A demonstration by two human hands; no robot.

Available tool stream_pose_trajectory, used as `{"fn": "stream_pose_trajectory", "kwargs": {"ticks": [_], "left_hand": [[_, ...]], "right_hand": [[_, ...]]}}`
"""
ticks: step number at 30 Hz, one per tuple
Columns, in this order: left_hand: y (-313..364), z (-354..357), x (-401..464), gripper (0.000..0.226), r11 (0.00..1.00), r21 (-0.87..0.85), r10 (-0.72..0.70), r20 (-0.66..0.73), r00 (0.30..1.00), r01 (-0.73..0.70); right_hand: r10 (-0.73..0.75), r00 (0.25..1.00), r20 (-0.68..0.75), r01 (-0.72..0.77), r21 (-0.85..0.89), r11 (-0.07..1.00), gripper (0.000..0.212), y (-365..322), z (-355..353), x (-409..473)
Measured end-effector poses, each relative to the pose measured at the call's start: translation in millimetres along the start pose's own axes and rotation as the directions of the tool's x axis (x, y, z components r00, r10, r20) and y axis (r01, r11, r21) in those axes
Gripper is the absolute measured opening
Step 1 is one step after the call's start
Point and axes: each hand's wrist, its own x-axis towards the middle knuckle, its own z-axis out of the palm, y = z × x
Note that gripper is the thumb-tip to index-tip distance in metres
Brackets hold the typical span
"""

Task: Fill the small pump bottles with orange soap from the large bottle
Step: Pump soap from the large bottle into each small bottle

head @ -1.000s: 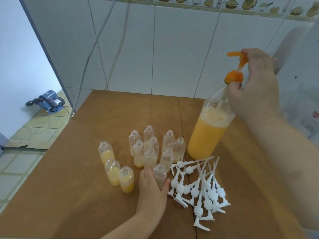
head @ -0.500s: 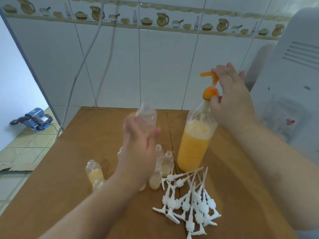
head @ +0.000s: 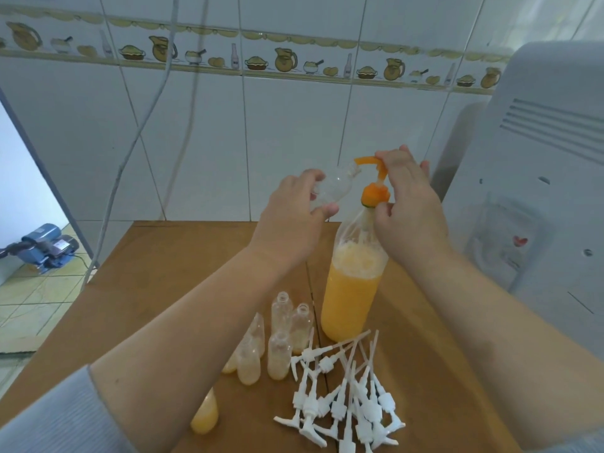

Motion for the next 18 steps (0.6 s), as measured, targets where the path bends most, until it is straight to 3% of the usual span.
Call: {"fn": "stream_pose_trajectory", "kwargs": {"ticks": [10,18], "left_hand": [[4,-8,7,0.044,0.976,0.191,0.109,-0.016,0.994,-0.104],[7,-18,9,0.045,0.908,0.375,0.193,0.019,0.981,-0.186]], "right_hand": [[0.023,0.997,-0.076,-0.018,0.063,0.998,0.059,-2,11,-6],[0.033,0.999,-0.008,-0.032,0.089,0.995,0.06,-8,5,-7]]}}
